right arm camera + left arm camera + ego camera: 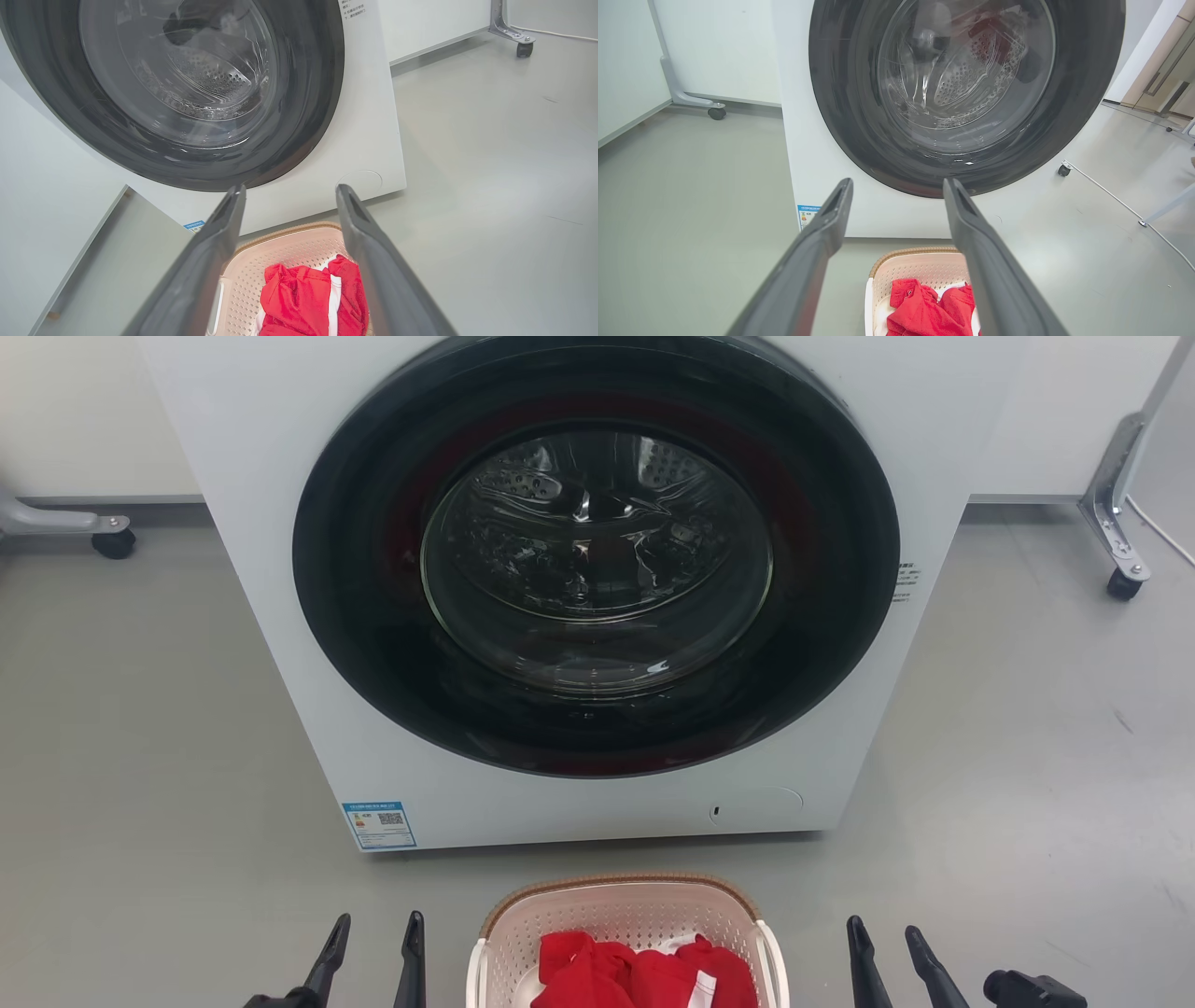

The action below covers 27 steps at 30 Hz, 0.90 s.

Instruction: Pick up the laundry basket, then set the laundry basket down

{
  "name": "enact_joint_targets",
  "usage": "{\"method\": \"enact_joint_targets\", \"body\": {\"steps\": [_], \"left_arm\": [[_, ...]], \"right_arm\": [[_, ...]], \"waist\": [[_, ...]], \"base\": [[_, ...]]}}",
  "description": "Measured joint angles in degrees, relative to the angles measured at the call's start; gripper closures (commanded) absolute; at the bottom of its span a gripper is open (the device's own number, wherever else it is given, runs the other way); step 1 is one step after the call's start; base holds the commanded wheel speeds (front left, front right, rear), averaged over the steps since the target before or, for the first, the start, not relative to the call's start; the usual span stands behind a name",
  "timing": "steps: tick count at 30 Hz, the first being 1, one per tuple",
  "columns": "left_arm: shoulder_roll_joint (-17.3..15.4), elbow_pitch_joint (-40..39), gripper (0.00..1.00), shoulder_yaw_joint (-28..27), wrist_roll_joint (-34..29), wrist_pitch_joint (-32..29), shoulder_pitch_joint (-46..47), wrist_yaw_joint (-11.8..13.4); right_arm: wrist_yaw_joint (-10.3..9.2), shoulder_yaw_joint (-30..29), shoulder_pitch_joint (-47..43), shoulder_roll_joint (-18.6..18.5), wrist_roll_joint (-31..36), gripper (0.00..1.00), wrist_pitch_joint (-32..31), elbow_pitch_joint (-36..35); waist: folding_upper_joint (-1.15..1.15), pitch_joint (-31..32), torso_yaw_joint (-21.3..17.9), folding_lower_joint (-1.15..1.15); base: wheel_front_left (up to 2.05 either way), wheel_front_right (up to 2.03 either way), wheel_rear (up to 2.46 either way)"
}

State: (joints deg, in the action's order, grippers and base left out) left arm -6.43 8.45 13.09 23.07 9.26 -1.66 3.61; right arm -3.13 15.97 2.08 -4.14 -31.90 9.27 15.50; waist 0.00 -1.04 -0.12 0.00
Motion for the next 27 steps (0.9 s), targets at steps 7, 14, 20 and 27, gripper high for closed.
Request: {"method": "enact_joint_targets", "body": {"steps": [7,14,20,27], "left_arm": [[0.05,-0.67,0.0,0.43,-5.45,1.53,-0.13,1.01],[0.16,-1.33,0.0,0.73,-9.98,3.04,-1.57,1.94],[0.35,-2.32,0.0,0.93,-14.22,4.56,-2.5,3.01],[0.75,-3.19,0.0,0.86,-16.13,5.05,-3.21,3.49]], "right_arm": [[-0.99,1.38,-0.01,-0.04,5.11,0.0,1.49,-0.31],[-1.99,2.48,-0.27,-0.05,10.36,0.0,2.99,-1.02],[-3.0,3.19,-0.49,-0.05,15.17,0.0,4.52,-2.35],[-3.49,3.13,-1.79,-0.04,17.73,0.0,5.03,-3.18]], "waist": [[0.0,0.1,-0.13,0.0],[0.0,0.49,-0.14,0.0],[0.0,0.95,-0.15,0.0],[0.0,1.27,-0.22,0.0]], "base": [[0.0,0.0,0.0],[0.0,0.0,0.0],[0.0,0.0,0.0],[0.0,0.0,0.0]]}}
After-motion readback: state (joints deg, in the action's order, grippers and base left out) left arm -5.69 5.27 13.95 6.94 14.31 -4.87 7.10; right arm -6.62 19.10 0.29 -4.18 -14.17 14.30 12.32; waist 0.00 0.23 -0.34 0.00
